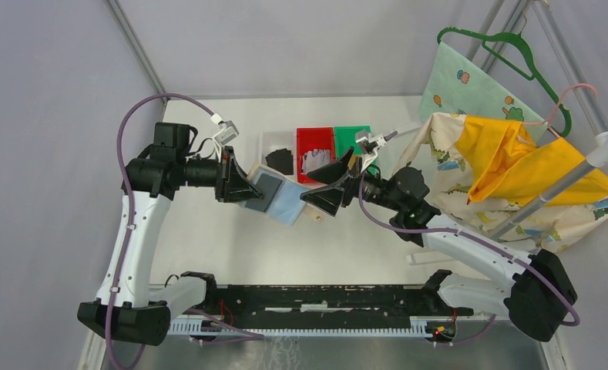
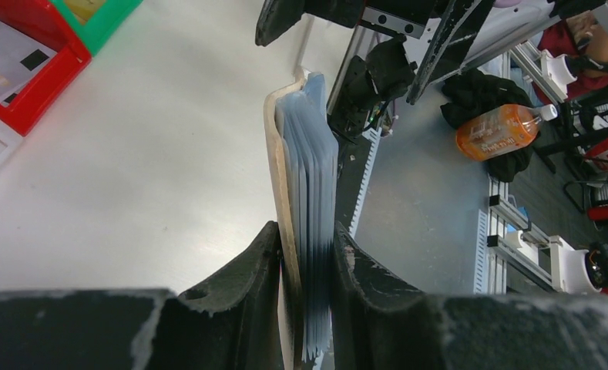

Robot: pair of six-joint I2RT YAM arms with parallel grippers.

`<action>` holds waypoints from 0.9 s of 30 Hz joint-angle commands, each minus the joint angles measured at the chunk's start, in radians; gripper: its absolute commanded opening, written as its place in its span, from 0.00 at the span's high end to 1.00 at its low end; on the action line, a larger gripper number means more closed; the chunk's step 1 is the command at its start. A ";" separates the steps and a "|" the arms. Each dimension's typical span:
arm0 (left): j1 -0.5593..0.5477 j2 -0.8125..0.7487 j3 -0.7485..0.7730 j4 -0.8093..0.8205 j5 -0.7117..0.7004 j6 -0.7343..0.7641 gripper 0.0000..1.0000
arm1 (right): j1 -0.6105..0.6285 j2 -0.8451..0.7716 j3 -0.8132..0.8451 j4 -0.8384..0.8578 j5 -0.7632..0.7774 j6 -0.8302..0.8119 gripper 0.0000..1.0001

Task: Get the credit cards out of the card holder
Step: Remove the credit card from the card holder.

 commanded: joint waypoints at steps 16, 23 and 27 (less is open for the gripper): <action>-0.004 -0.011 0.037 -0.177 0.135 0.262 0.98 | 0.102 0.104 0.118 0.007 -0.136 -0.077 0.17; -0.005 -0.008 0.044 -0.178 0.101 0.278 0.98 | 0.147 0.188 0.161 0.024 -0.134 -0.043 0.46; -0.004 -0.017 0.031 -0.128 0.049 0.232 0.90 | 0.152 0.213 0.158 0.045 -0.113 -0.004 0.71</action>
